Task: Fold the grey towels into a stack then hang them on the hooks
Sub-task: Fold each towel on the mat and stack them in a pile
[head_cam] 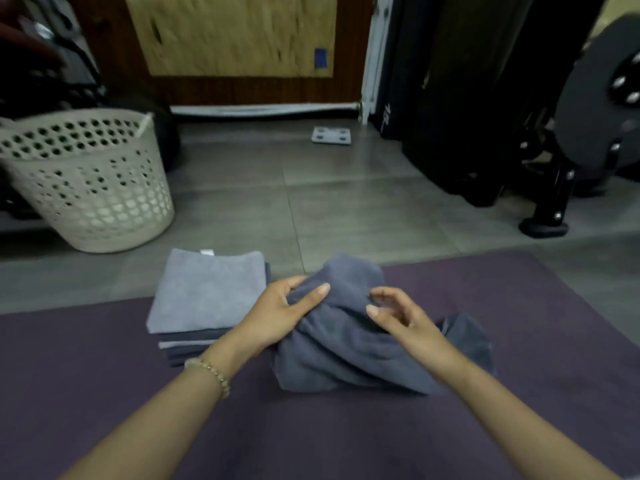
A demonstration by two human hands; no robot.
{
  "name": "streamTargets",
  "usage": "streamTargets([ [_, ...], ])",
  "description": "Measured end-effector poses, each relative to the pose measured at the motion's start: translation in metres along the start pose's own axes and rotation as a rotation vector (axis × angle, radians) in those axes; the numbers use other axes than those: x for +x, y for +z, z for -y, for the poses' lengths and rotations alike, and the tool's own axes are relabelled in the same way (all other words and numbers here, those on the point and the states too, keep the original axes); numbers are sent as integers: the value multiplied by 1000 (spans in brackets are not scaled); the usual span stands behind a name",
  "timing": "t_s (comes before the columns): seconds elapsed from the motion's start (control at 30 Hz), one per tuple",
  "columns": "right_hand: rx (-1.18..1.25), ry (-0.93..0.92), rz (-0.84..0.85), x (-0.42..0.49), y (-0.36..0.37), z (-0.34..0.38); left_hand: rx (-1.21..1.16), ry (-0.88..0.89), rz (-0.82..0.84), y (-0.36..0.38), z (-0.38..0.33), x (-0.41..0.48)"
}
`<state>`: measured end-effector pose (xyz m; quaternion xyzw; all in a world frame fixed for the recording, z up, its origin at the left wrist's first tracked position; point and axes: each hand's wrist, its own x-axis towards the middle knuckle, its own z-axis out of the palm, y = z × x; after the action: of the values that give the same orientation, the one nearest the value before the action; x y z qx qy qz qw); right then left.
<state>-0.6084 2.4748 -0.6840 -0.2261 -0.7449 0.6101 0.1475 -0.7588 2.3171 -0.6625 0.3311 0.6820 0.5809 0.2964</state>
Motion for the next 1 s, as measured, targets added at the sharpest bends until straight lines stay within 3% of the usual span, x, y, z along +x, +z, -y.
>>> streamTargets([
  [0.17, -117, -126, 156, -13, 5, 132, 123, 271, -70, -30, -126, -39],
  [0.3, -133, -40, 346, -32, 18, 223, 138, 454, -215, -54, -211, -77],
  [0.37, -14, 8, 460, -48, 25, 253, 86, 470, -294, -68, -238, -97],
  [0.5, 203, 74, 524, -75, 47, 288, -38, 433, -433, -97, -272, -129],
  [0.6, 241, 136, 599, -90, 73, 301, -129, 382, -492, -111, -290, -153],
  [0.8, 336, -61, 423, -108, 100, 340, -141, 350, -510, -130, -302, -202],
  [0.9, 161, -280, 189, -113, 108, 363, -62, 378, -486, -133, -303, -220],
  [1.0, -34, -517, -28, -113, 100, 392, -81, 415, -614, -143, -304, -235],
])
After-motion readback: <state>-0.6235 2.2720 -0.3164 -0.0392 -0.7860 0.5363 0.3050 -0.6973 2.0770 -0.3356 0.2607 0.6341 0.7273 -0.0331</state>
